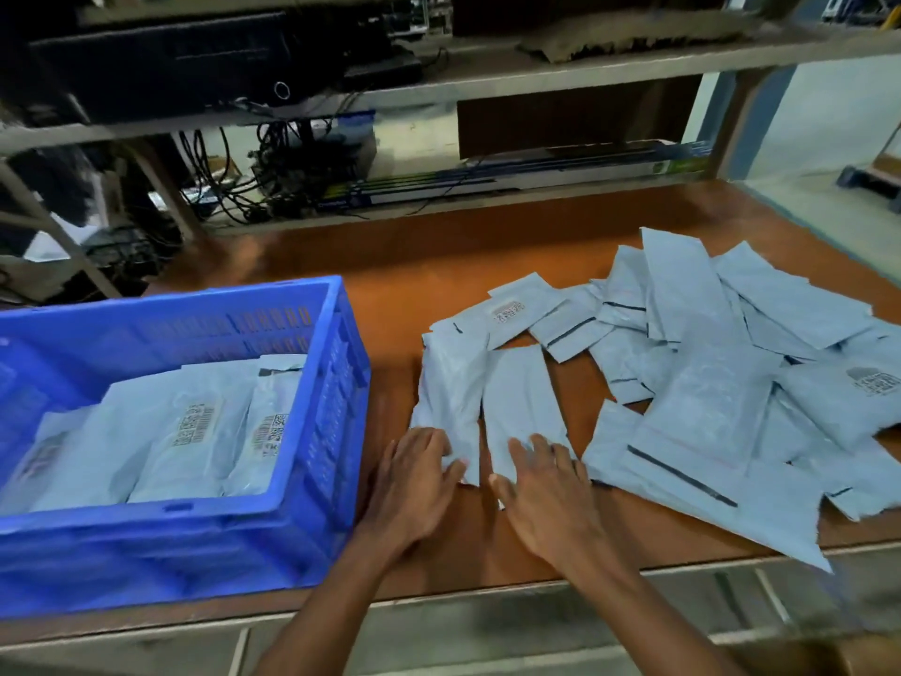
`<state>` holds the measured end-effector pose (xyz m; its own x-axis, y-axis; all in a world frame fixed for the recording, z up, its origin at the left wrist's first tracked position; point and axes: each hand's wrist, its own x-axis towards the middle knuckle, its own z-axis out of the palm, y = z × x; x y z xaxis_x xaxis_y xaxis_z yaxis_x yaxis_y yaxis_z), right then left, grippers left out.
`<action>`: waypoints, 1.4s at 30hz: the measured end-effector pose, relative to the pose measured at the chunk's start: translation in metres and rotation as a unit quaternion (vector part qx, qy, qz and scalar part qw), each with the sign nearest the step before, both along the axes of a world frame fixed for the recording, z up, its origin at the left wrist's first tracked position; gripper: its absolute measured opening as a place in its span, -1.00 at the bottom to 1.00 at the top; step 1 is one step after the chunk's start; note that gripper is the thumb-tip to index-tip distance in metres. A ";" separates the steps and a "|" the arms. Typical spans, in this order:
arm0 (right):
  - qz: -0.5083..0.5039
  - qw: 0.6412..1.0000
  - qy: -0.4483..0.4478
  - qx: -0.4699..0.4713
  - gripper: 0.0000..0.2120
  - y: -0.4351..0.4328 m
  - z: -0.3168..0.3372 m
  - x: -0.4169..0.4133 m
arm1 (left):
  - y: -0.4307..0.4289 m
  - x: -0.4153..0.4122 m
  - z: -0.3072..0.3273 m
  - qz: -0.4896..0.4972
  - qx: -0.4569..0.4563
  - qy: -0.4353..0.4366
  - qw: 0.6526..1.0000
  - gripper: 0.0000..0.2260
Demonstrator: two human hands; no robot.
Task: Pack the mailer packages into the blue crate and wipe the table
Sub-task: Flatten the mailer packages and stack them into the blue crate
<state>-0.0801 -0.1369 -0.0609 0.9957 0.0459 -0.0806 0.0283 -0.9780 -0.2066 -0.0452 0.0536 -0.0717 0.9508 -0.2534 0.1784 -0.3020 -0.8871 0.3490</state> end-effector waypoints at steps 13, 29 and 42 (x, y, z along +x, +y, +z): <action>0.007 1.000 -0.012 0.007 -0.43 -0.006 -0.034 0.049 | -0.038 0.037 -0.021 0.052 0.093 0.089 0.990 -0.49; -0.007 0.996 -0.071 0.057 -0.50 0.009 0.018 0.057 | -0.030 0.034 0.063 0.026 0.121 -0.073 0.990 -0.47; 0.105 0.938 -0.282 0.174 -0.48 0.227 0.197 0.067 | 0.211 0.010 0.263 0.088 0.062 -0.300 0.948 -0.64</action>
<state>-0.0131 0.0905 0.1366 0.8415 0.1723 0.5121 0.4137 -0.8151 -0.4056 -0.0347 0.2644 0.1911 0.7176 -0.1540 0.6792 -0.2566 -0.9651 0.0523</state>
